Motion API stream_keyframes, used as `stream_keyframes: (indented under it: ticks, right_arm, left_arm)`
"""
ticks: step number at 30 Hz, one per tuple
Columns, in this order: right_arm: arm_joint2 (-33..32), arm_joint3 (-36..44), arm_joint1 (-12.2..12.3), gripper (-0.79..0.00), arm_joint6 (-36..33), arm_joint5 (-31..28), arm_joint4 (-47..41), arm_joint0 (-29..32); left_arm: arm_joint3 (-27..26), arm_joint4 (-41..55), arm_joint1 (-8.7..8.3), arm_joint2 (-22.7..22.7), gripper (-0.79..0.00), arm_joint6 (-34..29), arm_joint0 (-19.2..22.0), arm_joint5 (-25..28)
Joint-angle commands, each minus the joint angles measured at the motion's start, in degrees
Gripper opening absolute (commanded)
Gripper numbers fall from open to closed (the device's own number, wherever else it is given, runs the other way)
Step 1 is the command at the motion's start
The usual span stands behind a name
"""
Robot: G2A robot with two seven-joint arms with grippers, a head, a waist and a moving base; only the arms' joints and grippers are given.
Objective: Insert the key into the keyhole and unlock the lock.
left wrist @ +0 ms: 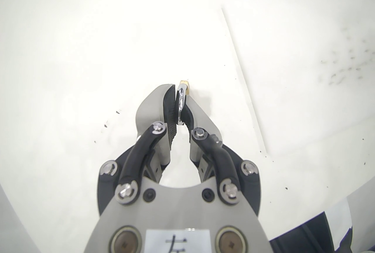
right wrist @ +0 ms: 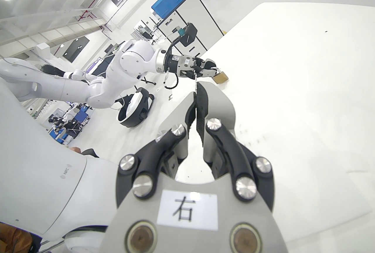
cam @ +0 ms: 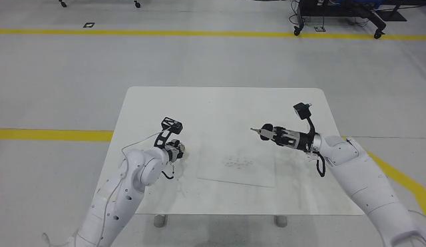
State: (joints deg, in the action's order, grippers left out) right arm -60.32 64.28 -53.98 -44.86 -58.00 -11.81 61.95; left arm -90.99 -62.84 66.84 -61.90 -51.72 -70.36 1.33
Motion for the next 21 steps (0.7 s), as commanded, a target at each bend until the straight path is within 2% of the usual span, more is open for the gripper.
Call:
stream_keyframes:
  ticks: [1,7,14,15,21]
  right_arm:
    - [0.00,0.00,0.00,-0.785,0.00,0.00,0.00,0.00]
    - [0.00,0.00,0.00,-0.785,0.00,0.00,0.00,0.00]
    - [0.00,0.00,0.00,-0.785,0.00,0.00,0.00,0.00]
    - [0.00,0.00,0.00,-0.785,0.00,0.00,0.00,0.00]
    - [0.00,0.00,0.00,-0.785,0.00,0.00,0.00,0.00]
  left_arm:
    - [0.16,-0.04,0.04,0.03,-0.785,-0.16,0.10,0.04]
    - [0.17,-0.33,0.10,-0.06,-0.779,-0.36,0.14,0.15]
    - [-0.10,-0.71,0.20,0.24,-0.628,-1.07,0.09,0.42]
    - [-0.09,-0.71,0.22,0.24,-0.585,-1.18,0.10,0.38]
    - [-0.04,-0.79,0.25,0.06,-0.603,-1.41,-0.19,0.31]
